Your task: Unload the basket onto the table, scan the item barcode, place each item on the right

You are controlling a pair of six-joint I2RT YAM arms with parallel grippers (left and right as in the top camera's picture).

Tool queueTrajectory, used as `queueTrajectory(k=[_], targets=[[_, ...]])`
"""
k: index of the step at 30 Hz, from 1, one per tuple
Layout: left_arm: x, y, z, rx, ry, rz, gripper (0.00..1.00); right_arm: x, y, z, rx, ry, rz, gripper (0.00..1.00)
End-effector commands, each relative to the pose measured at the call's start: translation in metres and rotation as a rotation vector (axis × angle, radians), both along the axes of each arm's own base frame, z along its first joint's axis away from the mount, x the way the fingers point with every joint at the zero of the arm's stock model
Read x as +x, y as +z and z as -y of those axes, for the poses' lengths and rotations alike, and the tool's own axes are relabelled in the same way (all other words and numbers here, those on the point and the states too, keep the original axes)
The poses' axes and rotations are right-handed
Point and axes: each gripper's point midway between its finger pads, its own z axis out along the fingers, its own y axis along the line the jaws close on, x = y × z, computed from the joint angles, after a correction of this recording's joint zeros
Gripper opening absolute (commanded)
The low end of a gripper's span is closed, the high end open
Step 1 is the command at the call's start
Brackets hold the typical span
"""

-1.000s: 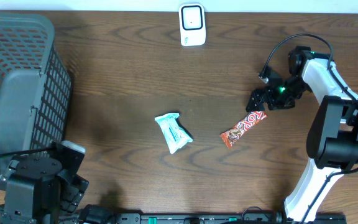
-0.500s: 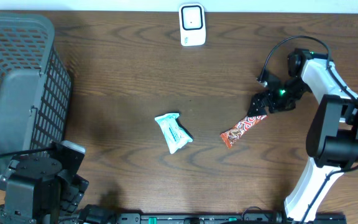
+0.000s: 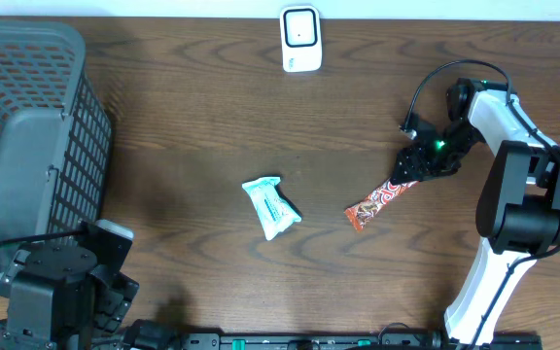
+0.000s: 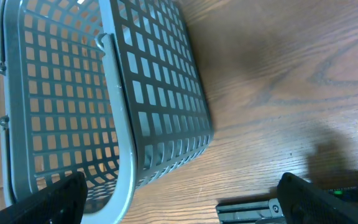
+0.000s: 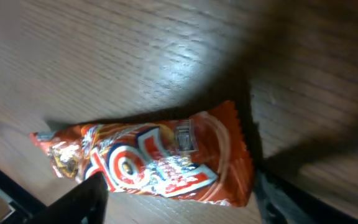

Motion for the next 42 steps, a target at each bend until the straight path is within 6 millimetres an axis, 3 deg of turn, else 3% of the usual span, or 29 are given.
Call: queueTrajectory(k=[1, 8, 15, 16, 20, 23, 30, 37, 42], targets=[[0.0, 0.002, 0.0, -0.008, 0.01, 0.008, 0.98, -0.024, -0.049, 0.01, -0.058, 0.042, -0.129, 0.65], [0.0, 0.002, 0.0, -0.009, 0.01, 0.008, 0.98, -0.036, -0.071, 0.012, -0.082, 0.038, -0.178, 0.49], [0.0, 0.002, 0.0, -0.008, 0.01, 0.008, 0.98, -0.05, -0.087, 0.008, -0.066, 0.026, -0.186, 0.13], [0.0, 0.002, 0.0, -0.009, 0.01, 0.008, 0.98, -0.049, -0.086, 0.006, -0.053, 0.021, -0.184, 0.02], [0.0, 0.002, 0.0, -0.009, 0.01, 0.008, 0.98, -0.038, -0.073, -0.005, -0.003, -0.04, -0.169, 0.01], [0.0, 0.002, 0.0, -0.008, 0.01, 0.008, 0.98, -0.02, -0.048, -0.009, 0.019, -0.094, -0.138, 0.02], [0.0, 0.002, 0.0, -0.009, 0.01, 0.008, 0.98, 0.02, 0.048, -0.031, 0.157, -0.129, 0.1, 0.02], [0.0, 0.002, 0.0, -0.008, 0.01, 0.008, 0.98, 0.017, 0.123, -0.032, 0.124, -0.124, 0.283, 0.01], [0.0, 0.002, 0.0, -0.008, 0.01, 0.008, 0.98, 0.013, 0.154, -0.008, -0.194, -0.179, 0.4, 0.02]])
